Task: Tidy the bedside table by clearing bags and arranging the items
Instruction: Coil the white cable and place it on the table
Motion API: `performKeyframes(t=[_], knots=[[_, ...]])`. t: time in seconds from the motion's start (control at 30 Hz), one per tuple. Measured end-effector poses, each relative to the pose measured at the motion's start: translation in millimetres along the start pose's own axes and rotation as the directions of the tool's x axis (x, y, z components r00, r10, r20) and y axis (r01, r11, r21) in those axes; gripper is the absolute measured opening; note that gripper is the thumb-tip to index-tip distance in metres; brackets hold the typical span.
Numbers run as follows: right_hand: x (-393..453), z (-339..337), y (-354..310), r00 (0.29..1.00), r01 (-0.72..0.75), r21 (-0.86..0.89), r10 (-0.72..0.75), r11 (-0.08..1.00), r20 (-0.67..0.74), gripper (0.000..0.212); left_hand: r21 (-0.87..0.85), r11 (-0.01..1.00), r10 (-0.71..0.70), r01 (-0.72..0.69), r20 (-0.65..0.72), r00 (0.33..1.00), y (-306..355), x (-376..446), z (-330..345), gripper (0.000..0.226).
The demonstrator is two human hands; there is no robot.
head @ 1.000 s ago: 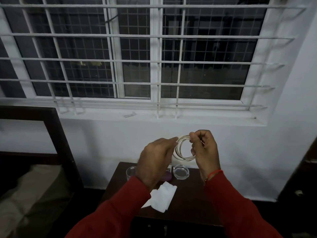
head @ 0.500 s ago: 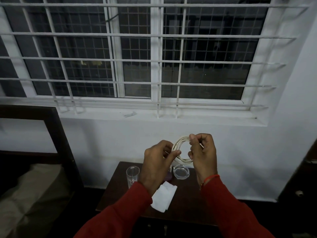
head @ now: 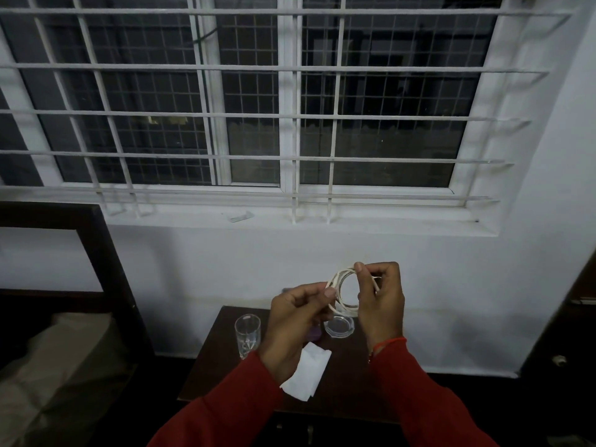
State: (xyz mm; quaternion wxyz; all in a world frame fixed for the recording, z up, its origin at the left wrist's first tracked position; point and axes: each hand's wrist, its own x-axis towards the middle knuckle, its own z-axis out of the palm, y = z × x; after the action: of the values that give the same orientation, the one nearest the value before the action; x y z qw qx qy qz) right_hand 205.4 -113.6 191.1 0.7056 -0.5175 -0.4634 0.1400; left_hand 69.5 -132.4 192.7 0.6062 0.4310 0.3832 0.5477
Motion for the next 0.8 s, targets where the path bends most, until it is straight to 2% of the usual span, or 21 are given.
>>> performKeyframes(t=[0.17, 0.3, 0.37, 0.4, 0.43, 0.47, 0.5, 0.53, 0.57, 0.7, 0.8], knots=[[-3, -2, 4, 0.998, -0.055, 0.030, 0.054, 0.998, 0.014, 0.014, -0.077, 0.996, -0.050, 0.048, -0.020, 0.999, -6, 1, -3, 0.024], [-4, -1, 0, 0.985, -0.167, 0.157, 0.159, 0.973, 0.061, 0.015, -0.325, 0.910, -0.214, 0.256, 0.161, 0.964, -7, 6, -10, 0.039], [-7, 0, -2, 0.967, -0.252, 0.274, 0.231, 0.928, 0.106, 0.016, -0.332, 0.903, -0.232, 0.274, 0.161, 0.959, -11, 7, -10, 0.040], [-9, 1, -2, 0.958, -0.286, 0.310, 0.259, 0.907, 0.127, 0.016, -0.259, 0.945, -0.186, 0.201, 0.081, 0.979, -14, 7, -8, 0.032], [-11, 2, -2, 0.951, -0.308, 0.325, 0.277, 0.894, 0.138, 0.016, -0.101, 0.992, -0.080, 0.077, -0.031, 0.996, -16, 6, -6, 0.024], [-12, 3, -2, 0.949, -0.315, 0.334, 0.285, 0.888, 0.137, 0.015, 0.110, 0.991, 0.086, -0.072, -0.125, 0.988, -17, 2, -5, 0.022], [-14, 3, -1, 0.950, -0.313, 0.342, 0.285, 0.886, 0.130, 0.015, 0.325, 0.920, 0.277, -0.219, -0.145, 0.950, -19, 0, -5, 0.024], [-15, 4, -1, 0.951, -0.310, 0.347, 0.284, 0.885, 0.124, 0.015, 0.493, 0.807, 0.424, -0.326, -0.098, 0.900, -19, -2, -6, 0.027], [-15, 4, -1, 0.953, -0.304, 0.344, 0.280, 0.888, 0.118, 0.015, 0.579, 0.724, 0.485, -0.376, -0.039, 0.874, -19, -3, -7, 0.029], [-16, 2, -3, 0.956, -0.294, 0.324, 0.273, 0.899, 0.110, 0.016, 0.605, 0.695, 0.456, -0.389, 0.048, 0.889, -15, -5, -12, 0.030], [-17, 1, -4, 0.951, -0.310, 0.354, 0.282, 0.882, 0.130, 0.015, 0.720, 0.516, 0.555, -0.464, 0.131, 0.821, -12, 0, -20, 0.020]])
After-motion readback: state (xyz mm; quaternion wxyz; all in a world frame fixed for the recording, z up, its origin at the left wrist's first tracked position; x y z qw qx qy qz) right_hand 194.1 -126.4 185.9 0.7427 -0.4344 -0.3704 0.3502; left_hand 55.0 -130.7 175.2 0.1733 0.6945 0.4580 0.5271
